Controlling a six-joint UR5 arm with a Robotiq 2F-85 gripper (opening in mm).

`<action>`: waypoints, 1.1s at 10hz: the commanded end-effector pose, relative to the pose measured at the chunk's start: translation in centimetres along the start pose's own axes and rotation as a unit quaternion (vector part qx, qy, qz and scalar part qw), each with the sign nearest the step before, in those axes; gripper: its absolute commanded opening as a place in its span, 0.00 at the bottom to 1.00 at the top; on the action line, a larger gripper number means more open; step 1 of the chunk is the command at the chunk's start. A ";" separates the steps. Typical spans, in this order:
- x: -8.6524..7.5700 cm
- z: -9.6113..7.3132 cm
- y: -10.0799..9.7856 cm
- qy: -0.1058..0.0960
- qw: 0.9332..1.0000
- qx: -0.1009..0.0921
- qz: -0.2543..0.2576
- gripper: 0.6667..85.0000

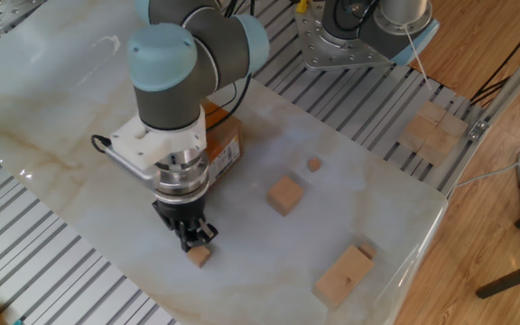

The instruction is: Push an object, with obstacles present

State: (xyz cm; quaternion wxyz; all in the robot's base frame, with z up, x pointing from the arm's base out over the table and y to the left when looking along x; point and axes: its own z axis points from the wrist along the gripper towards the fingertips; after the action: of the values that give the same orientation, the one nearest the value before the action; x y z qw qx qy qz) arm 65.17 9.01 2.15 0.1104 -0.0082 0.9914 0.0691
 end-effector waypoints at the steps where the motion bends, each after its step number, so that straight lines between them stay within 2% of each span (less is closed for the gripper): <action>1: 0.3 0.2 0.6 0.002 1.000 -0.003 -0.012 0.01; 3: 0.8 1.1 3.4 -0.007 1.000 -0.003 0.005 0.01; 5: 0.8 1.2 5.1 -0.008 1.000 -0.003 0.014 0.01; 8: 0.8 0.8 5.3 -0.007 1.000 -0.003 0.016 0.01; 10: 0.7 0.7 5.8 -0.008 1.000 -0.013 0.016 0.01; 11: 0.7 0.7 5.8 -0.008 1.000 -0.012 0.017 0.01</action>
State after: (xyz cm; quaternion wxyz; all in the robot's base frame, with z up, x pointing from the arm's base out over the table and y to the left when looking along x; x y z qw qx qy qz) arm 64.38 14.39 1.82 0.1161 0.0018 0.9904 0.0748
